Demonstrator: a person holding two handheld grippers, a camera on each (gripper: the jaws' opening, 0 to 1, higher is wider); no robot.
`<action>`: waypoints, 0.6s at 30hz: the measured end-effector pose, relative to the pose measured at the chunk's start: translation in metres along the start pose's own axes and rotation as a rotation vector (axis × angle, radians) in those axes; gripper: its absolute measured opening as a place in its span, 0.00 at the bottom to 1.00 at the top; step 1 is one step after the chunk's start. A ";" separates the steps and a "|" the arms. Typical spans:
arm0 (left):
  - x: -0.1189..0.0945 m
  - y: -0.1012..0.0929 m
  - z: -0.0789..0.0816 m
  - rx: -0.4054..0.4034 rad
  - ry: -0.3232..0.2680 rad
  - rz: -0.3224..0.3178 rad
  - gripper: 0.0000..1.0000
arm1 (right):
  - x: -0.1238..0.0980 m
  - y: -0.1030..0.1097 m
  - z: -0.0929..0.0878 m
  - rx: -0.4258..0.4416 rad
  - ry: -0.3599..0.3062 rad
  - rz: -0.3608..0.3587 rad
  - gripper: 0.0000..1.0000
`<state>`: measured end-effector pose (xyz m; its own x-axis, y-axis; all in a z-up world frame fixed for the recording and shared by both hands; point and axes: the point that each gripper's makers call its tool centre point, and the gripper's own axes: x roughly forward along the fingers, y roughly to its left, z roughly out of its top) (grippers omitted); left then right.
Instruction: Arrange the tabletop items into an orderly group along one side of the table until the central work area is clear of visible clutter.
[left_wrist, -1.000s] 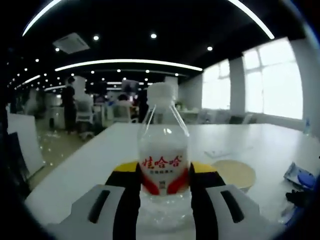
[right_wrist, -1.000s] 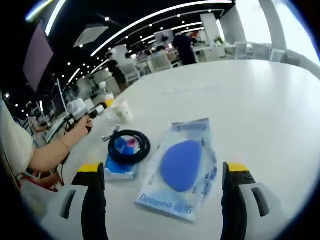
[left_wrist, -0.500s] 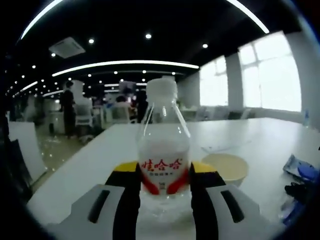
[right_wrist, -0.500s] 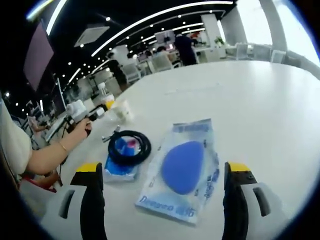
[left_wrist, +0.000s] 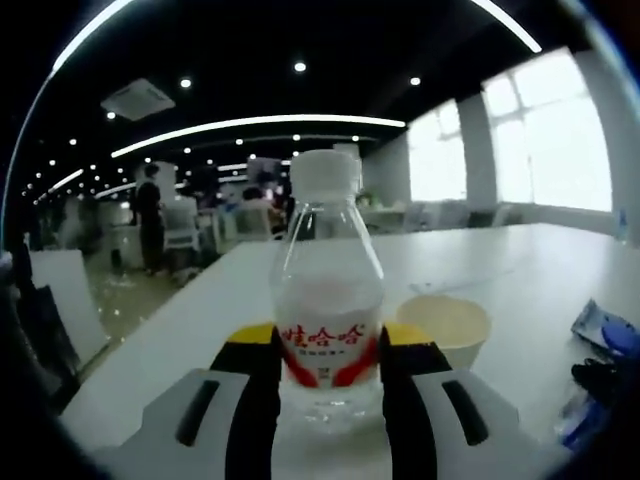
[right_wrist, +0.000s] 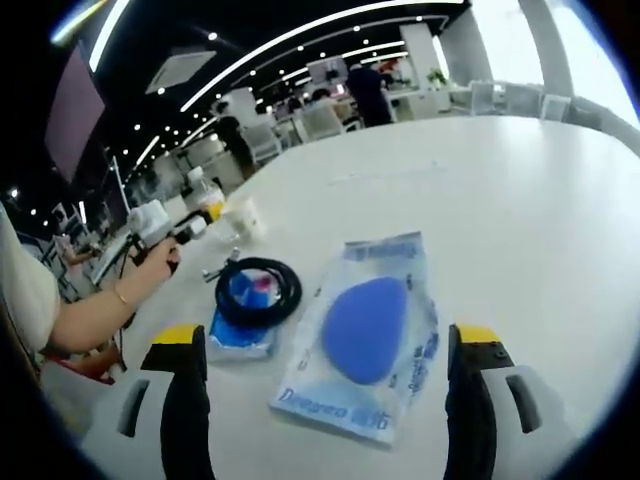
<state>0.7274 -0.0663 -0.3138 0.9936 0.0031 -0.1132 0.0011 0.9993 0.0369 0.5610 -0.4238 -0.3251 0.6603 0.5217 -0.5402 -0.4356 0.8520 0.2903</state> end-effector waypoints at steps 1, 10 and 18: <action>0.000 0.000 0.000 -0.003 0.002 0.001 0.35 | 0.000 0.000 0.000 0.000 0.000 0.000 0.99; -0.007 -0.001 0.002 0.007 0.017 0.062 0.35 | 0.001 0.003 -0.003 0.005 0.013 0.017 0.99; -0.007 0.003 0.002 0.004 0.007 0.067 0.36 | 0.001 0.004 -0.004 -0.003 0.018 0.020 0.99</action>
<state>0.7211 -0.0637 -0.3105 0.9906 0.0699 -0.1174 -0.0646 0.9967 0.0484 0.5572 -0.4199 -0.3272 0.6402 0.5375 -0.5489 -0.4505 0.8414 0.2985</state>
